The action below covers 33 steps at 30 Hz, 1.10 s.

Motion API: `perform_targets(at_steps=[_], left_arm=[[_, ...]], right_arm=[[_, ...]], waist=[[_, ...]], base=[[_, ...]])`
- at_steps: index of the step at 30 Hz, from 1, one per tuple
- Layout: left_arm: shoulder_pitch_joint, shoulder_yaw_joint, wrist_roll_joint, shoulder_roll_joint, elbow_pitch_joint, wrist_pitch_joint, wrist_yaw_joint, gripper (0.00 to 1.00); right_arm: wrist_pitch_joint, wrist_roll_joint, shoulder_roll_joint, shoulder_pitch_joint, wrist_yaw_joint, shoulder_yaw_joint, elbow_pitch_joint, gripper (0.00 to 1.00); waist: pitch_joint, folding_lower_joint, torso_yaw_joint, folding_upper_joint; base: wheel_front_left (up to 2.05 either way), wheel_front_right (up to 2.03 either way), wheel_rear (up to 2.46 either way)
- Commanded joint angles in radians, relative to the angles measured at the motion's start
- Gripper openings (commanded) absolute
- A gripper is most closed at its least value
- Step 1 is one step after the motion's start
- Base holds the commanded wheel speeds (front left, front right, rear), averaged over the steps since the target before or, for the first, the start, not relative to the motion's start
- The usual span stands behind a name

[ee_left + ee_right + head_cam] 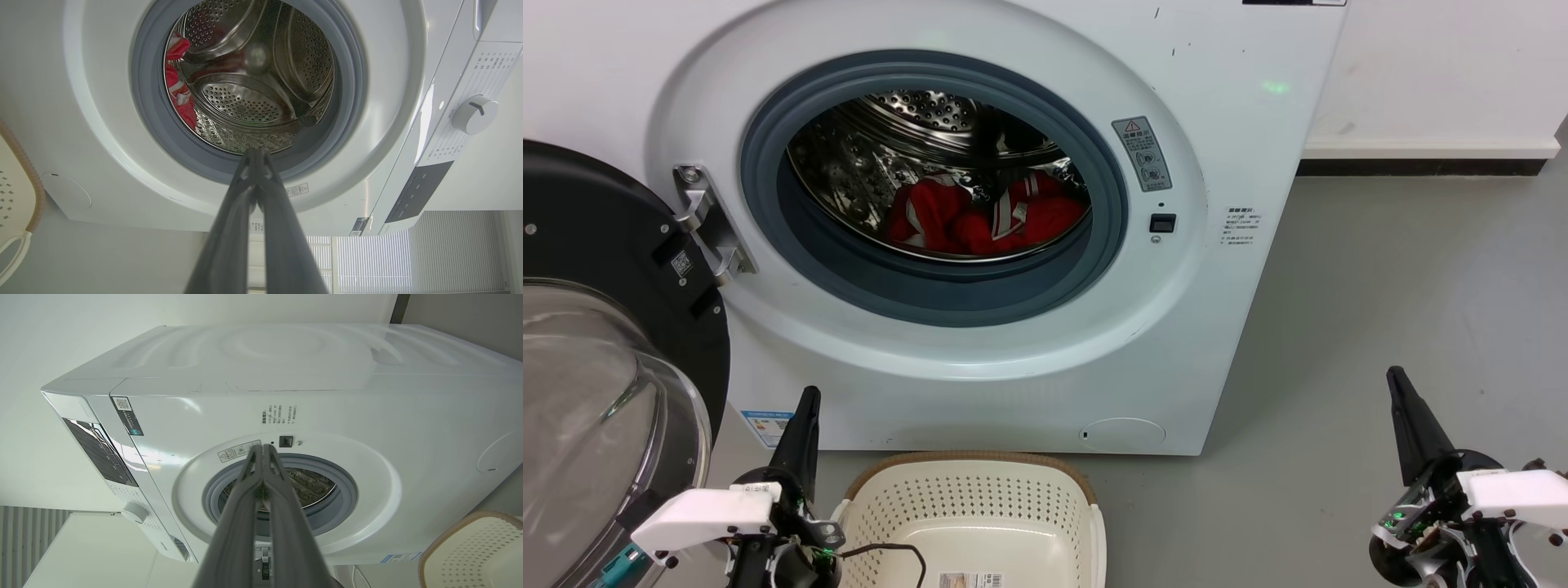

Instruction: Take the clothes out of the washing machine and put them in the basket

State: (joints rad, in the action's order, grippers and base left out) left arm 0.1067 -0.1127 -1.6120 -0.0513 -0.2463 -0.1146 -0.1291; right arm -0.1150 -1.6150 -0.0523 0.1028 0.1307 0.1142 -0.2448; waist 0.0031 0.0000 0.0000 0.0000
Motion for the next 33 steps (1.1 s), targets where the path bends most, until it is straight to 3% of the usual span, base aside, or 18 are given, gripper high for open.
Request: perform_targets(at_steps=[1,19,26,33], left_arm=[[0.000,0.000,0.000,0.000,0.000,0.000,0.000,1.00],[-0.045,-0.013,0.071,0.002,0.009,0.070,0.000,1.00],[-0.048,-0.049,0.142,0.002,0.013,0.101,0.000,1.00],[-0.048,-0.096,0.250,0.002,0.033,0.130,-0.001,1.00]], right_arm=[[0.000,0.000,0.000,0.000,0.000,0.000,0.000,1.00],[0.070,0.054,0.001,-0.037,0.000,-0.006,-0.007,1.00],[0.101,0.129,0.001,-0.032,0.000,0.025,-0.002,1.00],[0.130,0.308,0.001,-0.025,0.000,0.056,0.002,1.00]], waist=[[0.000,0.0000,0.000,0.0000],[0.002,0.0000,-0.001,0.0000],[0.003,0.0000,-0.002,0.0000],[0.004,0.0000,-0.002,0.0000]], base=[[0.00,0.00,0.00],[0.00,0.00,0.00],[0.00,0.00,0.00],[0.00,0.00,0.00]])
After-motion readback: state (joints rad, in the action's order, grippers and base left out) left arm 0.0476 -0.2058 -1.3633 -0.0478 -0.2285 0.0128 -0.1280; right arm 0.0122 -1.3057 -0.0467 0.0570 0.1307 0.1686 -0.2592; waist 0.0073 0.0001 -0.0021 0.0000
